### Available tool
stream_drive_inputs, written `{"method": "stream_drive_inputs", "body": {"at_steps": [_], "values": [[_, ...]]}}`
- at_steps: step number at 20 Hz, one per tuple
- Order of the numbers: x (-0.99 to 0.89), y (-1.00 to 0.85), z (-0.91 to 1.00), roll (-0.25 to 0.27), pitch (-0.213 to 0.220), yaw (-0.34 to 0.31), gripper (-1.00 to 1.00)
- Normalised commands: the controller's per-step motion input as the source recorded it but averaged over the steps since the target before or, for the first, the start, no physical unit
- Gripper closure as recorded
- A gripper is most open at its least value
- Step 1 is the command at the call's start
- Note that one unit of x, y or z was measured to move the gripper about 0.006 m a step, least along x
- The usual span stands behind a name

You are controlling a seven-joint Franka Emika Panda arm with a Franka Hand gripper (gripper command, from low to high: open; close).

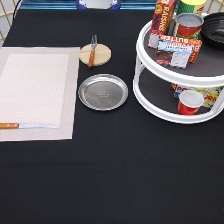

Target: Arrange plate and fork

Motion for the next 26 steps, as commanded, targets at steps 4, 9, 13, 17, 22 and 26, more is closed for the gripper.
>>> {"method": "stream_drive_inputs", "body": {"at_steps": [4, 9, 13, 17, 22, 26], "values": [[0.08, 0.00, 0.00, 0.000, 0.010, -0.001, -1.00], [0.09, 0.01, 0.00, 0.000, 0.012, -0.003, -1.00], [0.19, -0.02, 0.00, 0.000, 0.003, -0.015, -1.00], [0.51, -0.15, 0.09, 0.000, 0.009, 0.000, -1.00], [0.66, -0.31, 0.10, 0.000, 0.000, 0.000, -1.00], [0.71, -0.38, 0.05, -0.005, 0.000, -0.012, -1.00]]}}
